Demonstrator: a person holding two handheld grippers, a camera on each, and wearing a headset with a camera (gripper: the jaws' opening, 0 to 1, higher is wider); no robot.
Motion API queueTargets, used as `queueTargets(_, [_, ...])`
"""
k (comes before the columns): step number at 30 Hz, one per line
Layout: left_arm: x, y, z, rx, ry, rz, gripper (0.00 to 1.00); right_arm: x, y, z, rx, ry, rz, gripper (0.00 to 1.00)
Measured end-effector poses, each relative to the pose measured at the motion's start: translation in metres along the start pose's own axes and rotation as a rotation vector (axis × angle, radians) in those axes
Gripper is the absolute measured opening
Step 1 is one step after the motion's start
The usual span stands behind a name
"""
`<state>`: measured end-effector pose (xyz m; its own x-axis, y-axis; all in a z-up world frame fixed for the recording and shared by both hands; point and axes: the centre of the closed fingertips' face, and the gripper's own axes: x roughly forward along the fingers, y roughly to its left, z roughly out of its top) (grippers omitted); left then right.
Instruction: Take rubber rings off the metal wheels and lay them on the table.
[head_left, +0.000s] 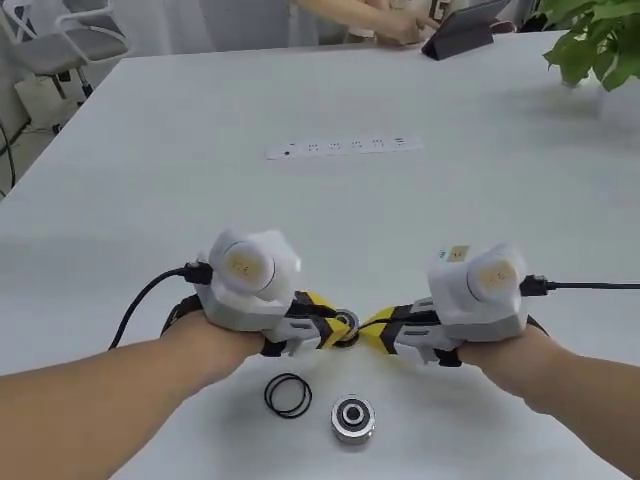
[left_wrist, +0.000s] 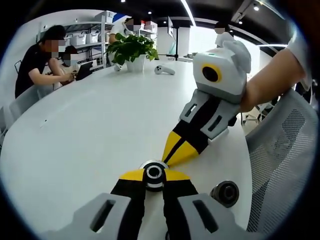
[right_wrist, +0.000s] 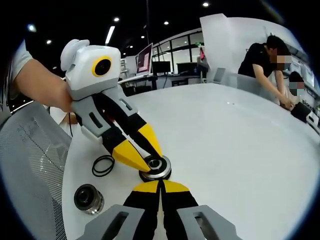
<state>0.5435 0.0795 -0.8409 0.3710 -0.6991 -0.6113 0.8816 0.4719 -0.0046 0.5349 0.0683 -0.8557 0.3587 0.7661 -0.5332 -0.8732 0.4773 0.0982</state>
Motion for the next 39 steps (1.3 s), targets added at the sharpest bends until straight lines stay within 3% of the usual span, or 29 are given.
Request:
queueTargets(3, [0.0, 0.0, 0.0, 0.001, 0.0, 0.0, 0.07, 0.0, 0.001, 0.0, 0.008, -0.002, 0.0, 0.0])
queueTargets(6, [0.0, 0.0, 0.0, 0.002, 0.0, -0.002, 0.07, -0.002, 0.0, 0.0, 0.022, -0.017, -0.001, 0.13])
queueTargets(8, [0.0, 0.0, 0.0, 0.002, 0.0, -0.001, 0.07, -0.003, 0.001, 0.001, 0.021, -0.022, 0.003, 0.15])
queueTargets(18, [0.0, 0.0, 0.0, 0.002, 0.0, 0.0, 0.07, 0.012, 0.009, 0.008, -0.048, -0.008, 0.013, 0.25])
queueTargets(25, [0.0, 0.0, 0.0, 0.0, 0.0, 0.0, 0.07, 0.013, 0.009, 0.007, -0.065, 0.004, 0.005, 0.25])
queueTargets(39, [-0.001, -0.001, -0.001, -0.01, 0.001, 0.004, 0.07, 0.004, 0.008, 0.0, -0.044, 0.011, 0.005, 0.13])
